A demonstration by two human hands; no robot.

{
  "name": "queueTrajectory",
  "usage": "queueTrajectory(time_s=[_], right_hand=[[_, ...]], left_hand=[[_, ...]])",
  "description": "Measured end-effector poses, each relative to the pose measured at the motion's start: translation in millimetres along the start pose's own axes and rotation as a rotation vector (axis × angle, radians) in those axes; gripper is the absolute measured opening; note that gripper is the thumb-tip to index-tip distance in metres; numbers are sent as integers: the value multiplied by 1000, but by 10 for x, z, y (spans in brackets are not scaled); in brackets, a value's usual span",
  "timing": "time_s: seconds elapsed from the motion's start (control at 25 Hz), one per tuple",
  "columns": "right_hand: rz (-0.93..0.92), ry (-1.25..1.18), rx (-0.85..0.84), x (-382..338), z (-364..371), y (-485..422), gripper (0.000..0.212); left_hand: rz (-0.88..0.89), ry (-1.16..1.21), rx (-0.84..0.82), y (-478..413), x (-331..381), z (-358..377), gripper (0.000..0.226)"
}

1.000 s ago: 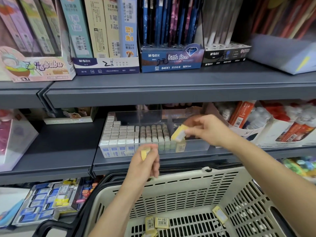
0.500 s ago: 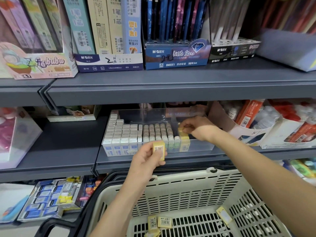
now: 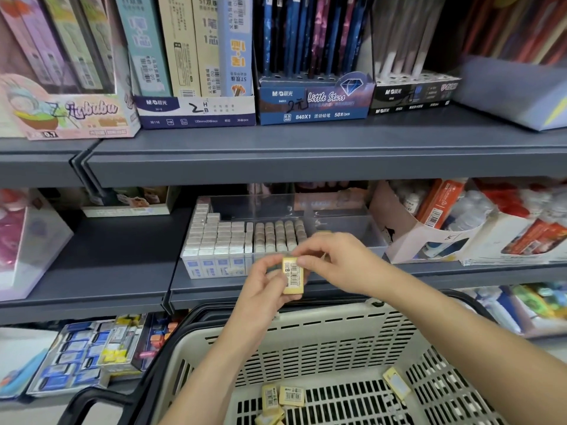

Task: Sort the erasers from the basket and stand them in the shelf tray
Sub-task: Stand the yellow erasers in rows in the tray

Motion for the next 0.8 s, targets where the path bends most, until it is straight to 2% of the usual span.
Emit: queueTrajectory(time_s=[0.08,0.16,0.28,0.36,0.52,0.64,0.8], right_hand=[[40,-15,6,42,-27,65,12],[93,-70,68,171,-193,90,9],[219,-71,277,489,-549,20,10],[272,19,391,647,-698,-94,16],[294,190,306,809,-565,-337,20],[298,198,220,883,-401,-414,20],[390,240,108,999,-222,-475,17]], left_hand=[[43,-102,-5,16,-12,16,22],[113,-324,17,24,7,-31,18],[116,-626,48,28,-15,-113,15],[89,-752,19,34,-65,-99,16],[100,-881,1,26,-89,-63,19],[96,-887,12,10,-86,-77,14],[110,-898,12,0,-87,-73,11]])
Point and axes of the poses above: each hand's wrist, its own y-axis away from the middle knuckle, its own z-axis out of the palm, x = y × z, the point moved 6 cm from there along -y, towards the middle knuckle, and after that the axes turned 2 degrees about -x, right-handed, at the moved point
